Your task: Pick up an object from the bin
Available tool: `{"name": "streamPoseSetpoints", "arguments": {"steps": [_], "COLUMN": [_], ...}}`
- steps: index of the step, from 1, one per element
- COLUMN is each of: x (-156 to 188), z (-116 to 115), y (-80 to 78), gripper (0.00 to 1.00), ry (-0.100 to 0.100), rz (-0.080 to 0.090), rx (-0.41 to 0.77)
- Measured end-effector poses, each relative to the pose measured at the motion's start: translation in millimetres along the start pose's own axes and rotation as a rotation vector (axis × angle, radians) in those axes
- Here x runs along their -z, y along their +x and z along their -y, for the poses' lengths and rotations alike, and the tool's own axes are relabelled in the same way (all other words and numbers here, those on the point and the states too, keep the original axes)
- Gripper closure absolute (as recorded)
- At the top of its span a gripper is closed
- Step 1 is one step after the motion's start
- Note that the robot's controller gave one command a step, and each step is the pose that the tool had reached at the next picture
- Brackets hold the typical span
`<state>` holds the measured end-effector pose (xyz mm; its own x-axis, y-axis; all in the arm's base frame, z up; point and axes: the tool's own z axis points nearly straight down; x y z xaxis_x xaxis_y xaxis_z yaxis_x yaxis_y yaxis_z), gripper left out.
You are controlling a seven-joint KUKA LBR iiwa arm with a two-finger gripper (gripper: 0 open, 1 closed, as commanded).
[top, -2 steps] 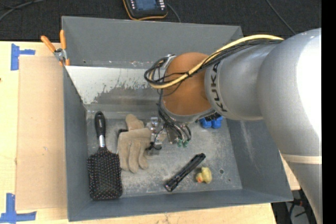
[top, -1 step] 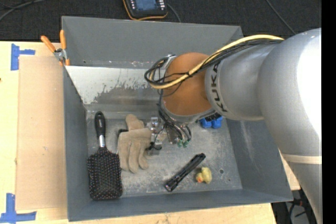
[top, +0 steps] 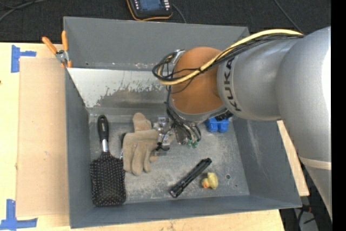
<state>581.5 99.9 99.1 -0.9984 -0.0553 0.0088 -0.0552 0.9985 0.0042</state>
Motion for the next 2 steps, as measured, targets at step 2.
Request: {"name": "streamPoseSetpoints", "arguments": {"steps": [2], "x": [33], "z": [0], "y": [-0.1], "gripper": [1.0], "ry": [-0.001], "rz": [0.002], "rx": [-0.002]}}
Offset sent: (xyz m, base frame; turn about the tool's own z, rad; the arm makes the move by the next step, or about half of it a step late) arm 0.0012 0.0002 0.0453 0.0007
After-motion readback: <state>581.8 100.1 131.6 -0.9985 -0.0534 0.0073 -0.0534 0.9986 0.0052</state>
